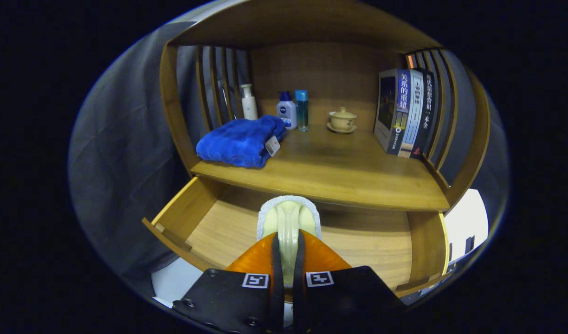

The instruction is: Pull open the drawer, take out the items inside it, and place them on the countertop above the cabinet.

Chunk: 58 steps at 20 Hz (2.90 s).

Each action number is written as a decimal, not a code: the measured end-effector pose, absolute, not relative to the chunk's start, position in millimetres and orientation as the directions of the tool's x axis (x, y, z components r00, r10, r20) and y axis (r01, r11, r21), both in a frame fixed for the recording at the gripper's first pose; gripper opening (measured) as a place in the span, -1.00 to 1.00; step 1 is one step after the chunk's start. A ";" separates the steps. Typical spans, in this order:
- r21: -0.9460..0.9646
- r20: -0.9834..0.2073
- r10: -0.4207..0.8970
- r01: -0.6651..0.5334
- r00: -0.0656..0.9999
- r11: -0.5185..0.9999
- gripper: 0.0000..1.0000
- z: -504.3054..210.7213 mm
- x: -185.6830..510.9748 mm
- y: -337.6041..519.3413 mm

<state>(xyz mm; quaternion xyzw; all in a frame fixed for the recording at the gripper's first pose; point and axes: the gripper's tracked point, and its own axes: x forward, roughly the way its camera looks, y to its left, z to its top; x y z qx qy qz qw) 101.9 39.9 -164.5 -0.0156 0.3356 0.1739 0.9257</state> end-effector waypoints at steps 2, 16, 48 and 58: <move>0.091 -0.595 0.323 -0.337 0.736 0.937 -0.68 -146.6 101.8 41.9; 0.051 -0.522 0.172 -0.171 0.836 0.984 -0.69 -84.9 235.1 12.4; -0.068 -0.626 0.006 -0.063 0.780 0.996 0.63 -148.4 324.1 -0.1; -0.036 -0.426 0.078 -0.103 0.901 0.994 0.94 -64.4 279.4 11.2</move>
